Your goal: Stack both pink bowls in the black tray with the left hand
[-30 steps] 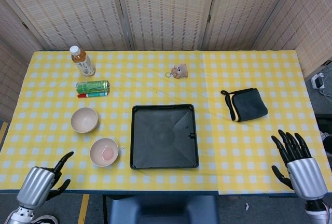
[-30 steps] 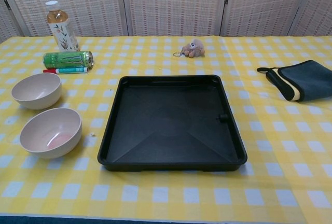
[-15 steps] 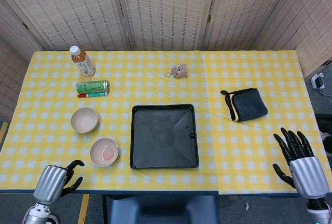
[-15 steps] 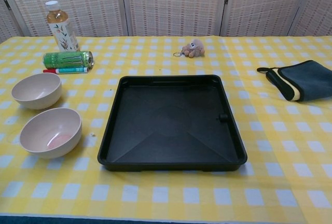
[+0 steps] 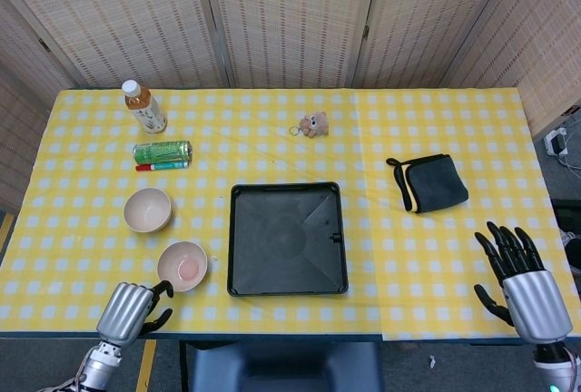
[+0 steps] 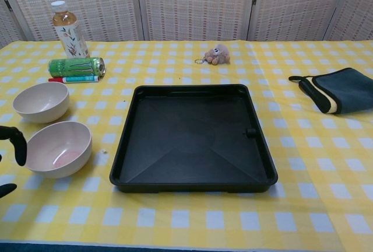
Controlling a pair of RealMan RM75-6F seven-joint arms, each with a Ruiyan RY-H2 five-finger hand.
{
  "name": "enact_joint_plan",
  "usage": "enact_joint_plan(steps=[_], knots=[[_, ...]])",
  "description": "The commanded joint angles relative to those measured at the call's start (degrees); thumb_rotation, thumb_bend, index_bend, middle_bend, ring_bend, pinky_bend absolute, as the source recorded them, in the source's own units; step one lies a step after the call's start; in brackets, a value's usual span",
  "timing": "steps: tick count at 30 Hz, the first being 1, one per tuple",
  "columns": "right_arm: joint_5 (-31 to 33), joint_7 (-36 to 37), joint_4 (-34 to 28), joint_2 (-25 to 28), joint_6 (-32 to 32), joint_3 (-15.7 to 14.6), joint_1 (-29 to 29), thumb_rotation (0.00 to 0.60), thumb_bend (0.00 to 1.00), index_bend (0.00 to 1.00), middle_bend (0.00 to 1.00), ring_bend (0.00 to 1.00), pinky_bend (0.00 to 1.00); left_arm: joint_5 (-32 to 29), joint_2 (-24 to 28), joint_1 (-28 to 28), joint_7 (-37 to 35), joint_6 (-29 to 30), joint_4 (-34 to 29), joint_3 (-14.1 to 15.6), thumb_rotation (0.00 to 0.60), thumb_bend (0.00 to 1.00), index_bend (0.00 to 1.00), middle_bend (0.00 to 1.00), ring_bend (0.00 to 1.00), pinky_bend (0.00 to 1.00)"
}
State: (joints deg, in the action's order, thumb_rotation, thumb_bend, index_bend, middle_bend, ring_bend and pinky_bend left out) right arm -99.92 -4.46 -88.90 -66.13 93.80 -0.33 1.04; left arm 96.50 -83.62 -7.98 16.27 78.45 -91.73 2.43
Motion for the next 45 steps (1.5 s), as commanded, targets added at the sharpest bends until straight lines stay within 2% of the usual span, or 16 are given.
enact_joint_plan(steps=[1, 5, 6, 7, 9, 19, 27, 33, 38, 45], knots=[[0.3, 0.1, -0.1, 0.1, -0.5, 0.0, 0.2, 0.6, 0.32, 0.0, 0.0, 0.0, 0.0, -1.4, -1.5, -0.7, 1.2, -0.9, 0.9, -0.8, 0.6, 0.31, 0.53, 1.0, 1.0, 1.0], [0.5, 0.6, -0.3, 0.4, -0.6, 0.0, 0.3, 0.6, 0.31, 0.0, 0.0, 0.0, 0.0, -2.6, -2.4, -1.5, 1.9, -1.9, 1.6, -1.5, 0.6, 0.31, 0.52, 1.0, 1.0, 1.0], [0.6, 0.9, -0.4, 0.5, -0.7, 0.0, 0.3, 0.6, 0.32, 0.0, 0.0, 0.0, 0.0, -5.0, -3.0, -3.4, -0.1, -2.3, -2.3, -5.5, 0.6, 0.31, 0.52, 1.0, 1.0, 1.0], [0.6, 1.0, -0.4, 0.6, -0.7, 0.0, 0.3, 0.6, 0.32, 0.0, 0.0, 0.0, 0.0, -6.7, -4.0, -3.0, 0.3, -3.6, -1.0, -4.5, 0.6, 0.32, 0.53, 1.0, 1.0, 1.0], [0.6, 1.6, -0.5, 0.7, -0.7, 0.0, 0.4, 0.6, 0.31, 0.0, 0.0, 0.0, 0.0, -5.7, -4.7, -2.3, -0.2, -2.4, 1.4, -3.1, 0.6, 0.32, 0.53, 1.0, 1.0, 1.0], [1.4, 2.5, -0.4, 1.1, -0.2, 0.2, 0.0, 0.6, 0.31, 0.0, 0.0, 0.0, 0.0, -6.1, -5.6, -3.7, 1.6, -4.3, 4.5, -2.0, 0.6, 0.33, 0.53, 1.0, 1.0, 1.0], [1.1, 2.8, -0.5, 1.4, -0.6, -0.2, 0.1, 0.6, 0.31, 0.0, 0.0, 0.0, 0.0, -6.6, -6.4, -4.6, 1.8, -4.7, 5.9, -1.9, 0.6, 0.33, 0.54, 1.0, 1.0, 1.0], [1.1, 2.7, -0.6, 1.5, -0.5, -0.2, 0.1, 0.6, 0.31, 0.0, 0.0, 0.0, 0.0, -7.7, -7.1, -5.2, 1.7, -5.2, 7.2, -2.3, 0.6, 0.38, 0.56, 1.0, 1.0, 1.0], [1.4, 2.7, -0.7, 1.5, -1.0, -0.2, 0.3, 0.6, 0.31, 0.0, 0.0, 0.0, 0.0, -8.0, -8.9, -5.3, 1.9, -3.6, 9.5, -3.3, 0.6, 0.4, 0.61, 1.0, 1.0, 1.0], [1.5, 2.6, -0.7, 1.5, -1.3, -0.1, 0.4, 0.6, 0.32, 0.0, 0.0, 0.0, 0.0, -6.9, -9.1, -5.6, -0.4, -2.3, 10.0, -3.0, 0.6, 0.41, 0.62, 1.0, 1.0, 1.0]])
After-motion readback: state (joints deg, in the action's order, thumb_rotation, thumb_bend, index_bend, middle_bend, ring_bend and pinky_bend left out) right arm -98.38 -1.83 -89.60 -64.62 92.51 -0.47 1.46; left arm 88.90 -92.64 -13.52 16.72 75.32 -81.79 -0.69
